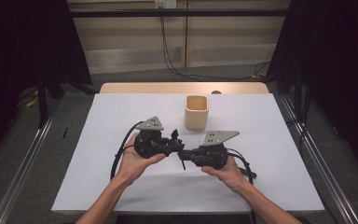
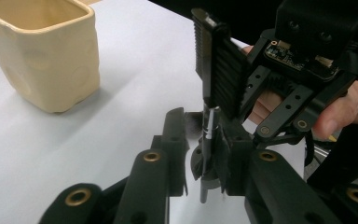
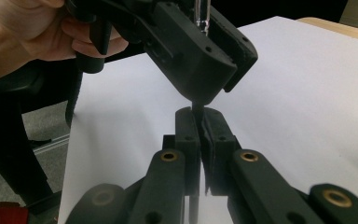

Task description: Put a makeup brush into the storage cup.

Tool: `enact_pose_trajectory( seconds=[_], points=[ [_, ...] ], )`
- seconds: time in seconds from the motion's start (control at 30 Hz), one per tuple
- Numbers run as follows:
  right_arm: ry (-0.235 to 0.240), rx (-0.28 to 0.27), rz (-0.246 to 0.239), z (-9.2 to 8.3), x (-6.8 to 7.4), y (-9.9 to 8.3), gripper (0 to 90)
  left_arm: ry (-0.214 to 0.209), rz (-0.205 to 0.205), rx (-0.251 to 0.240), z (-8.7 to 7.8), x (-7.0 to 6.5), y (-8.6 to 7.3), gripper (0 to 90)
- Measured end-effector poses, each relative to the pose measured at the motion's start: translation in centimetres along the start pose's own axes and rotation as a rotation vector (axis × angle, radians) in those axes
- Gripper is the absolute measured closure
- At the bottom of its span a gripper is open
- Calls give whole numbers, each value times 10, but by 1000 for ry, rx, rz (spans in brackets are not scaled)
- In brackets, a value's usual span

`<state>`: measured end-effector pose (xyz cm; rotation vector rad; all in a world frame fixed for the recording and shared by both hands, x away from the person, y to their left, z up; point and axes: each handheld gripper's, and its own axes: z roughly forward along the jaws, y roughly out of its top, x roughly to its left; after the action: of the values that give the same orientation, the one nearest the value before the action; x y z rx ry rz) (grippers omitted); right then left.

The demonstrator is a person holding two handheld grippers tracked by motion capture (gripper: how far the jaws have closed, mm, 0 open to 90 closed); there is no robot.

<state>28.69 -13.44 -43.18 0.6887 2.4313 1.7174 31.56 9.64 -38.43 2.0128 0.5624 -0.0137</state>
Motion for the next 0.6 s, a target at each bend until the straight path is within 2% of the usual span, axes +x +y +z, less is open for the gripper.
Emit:
enact_pose_trajectory(
  seconds=[0.2,0.37,0.43,0.5,0.6],
  points=[
    [-21,3,3,-1,-3,-2,864,30,-7,-27,-6,0,-4,553],
    [-29,1,8,-2,-5,-2,864,47,-21,-42,-12,3,-8,459],
    [-30,2,9,-2,-5,-2,865,64,-36,-34,-13,3,-9,354],
    [-33,0,13,-3,-5,-2,864,78,-25,-44,-14,4,-11,284],
    [-39,-6,16,-4,-6,-2,864,130,-15,-59,-13,3,-14,131]
  ],
)
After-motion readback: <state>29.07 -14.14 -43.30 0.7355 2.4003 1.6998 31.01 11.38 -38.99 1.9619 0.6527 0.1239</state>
